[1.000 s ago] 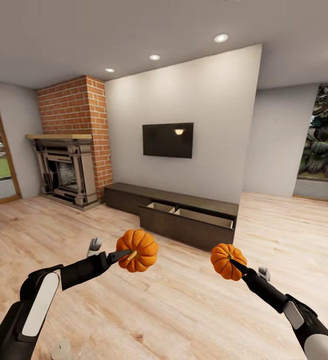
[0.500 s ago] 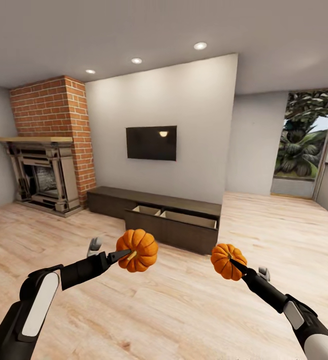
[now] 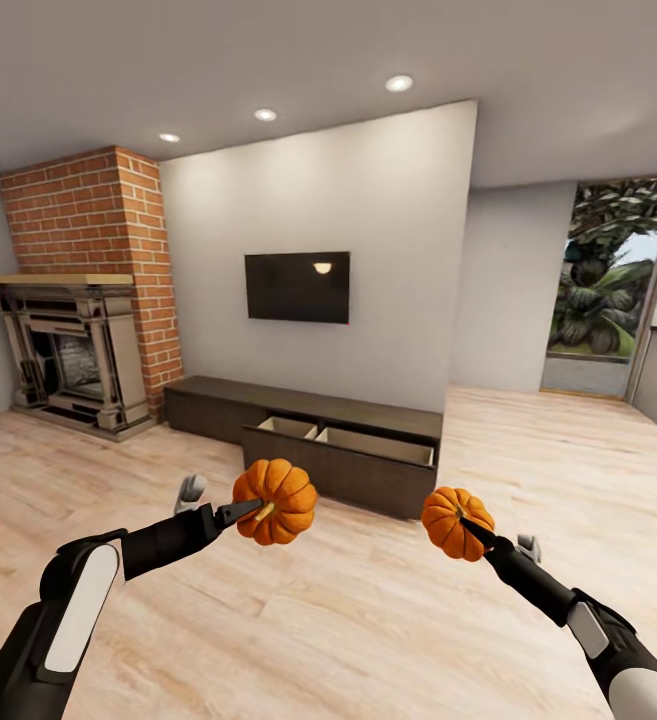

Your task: Place each of the two pumpkins and all three candles from the living room inside a cabinet in the living room (use any cabinet), then make sure every cabinet is closed, and position the cauldron so it is next to a table in the living room.

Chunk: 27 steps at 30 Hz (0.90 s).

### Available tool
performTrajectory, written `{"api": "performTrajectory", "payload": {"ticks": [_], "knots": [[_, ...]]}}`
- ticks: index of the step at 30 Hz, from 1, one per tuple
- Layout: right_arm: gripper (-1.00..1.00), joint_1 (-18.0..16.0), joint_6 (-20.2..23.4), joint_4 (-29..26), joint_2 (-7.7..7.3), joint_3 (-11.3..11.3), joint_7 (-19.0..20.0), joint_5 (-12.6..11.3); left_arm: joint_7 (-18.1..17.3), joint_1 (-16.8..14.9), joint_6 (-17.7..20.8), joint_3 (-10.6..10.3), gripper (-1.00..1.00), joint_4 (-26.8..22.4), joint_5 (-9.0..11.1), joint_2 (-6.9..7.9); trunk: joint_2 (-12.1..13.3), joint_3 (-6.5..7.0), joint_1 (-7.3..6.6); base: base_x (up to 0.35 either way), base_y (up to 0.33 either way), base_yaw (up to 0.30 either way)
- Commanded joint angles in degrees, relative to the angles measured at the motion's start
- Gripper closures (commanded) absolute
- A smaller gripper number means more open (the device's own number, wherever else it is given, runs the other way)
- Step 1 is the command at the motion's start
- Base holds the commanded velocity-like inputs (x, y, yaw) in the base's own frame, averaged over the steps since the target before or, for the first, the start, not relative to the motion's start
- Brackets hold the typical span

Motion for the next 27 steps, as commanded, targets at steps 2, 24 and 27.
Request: {"api": "performTrajectory", "payload": {"ticks": [2,24,27], "knots": [[1.00,-0.06,0.55,0.02,0.02,-0.25,0.14,-0.36,-0.29,-0.05,0.33,0.06,1.00,-0.01,0.19,-0.01,-0.03,-0.07,0.03,0.335,0.000,0.000],[1.00,-0.06,0.55,-0.05,0.01,-0.25,0.14,-0.47,-0.22,-0.05,0.33,0.06,1.00,0.08,0.19,-0.01,-0.03,-0.07,0.03,0.337,0.000,0.000],[1.00,-0.06,0.55,0.00,-0.02,-0.27,0.14,-0.47,-0.22,-0.05,0.33,0.06,1.00,0.08,0.19,-0.01,-0.03,-0.07,0.03,0.337,0.000,0.000]]}}
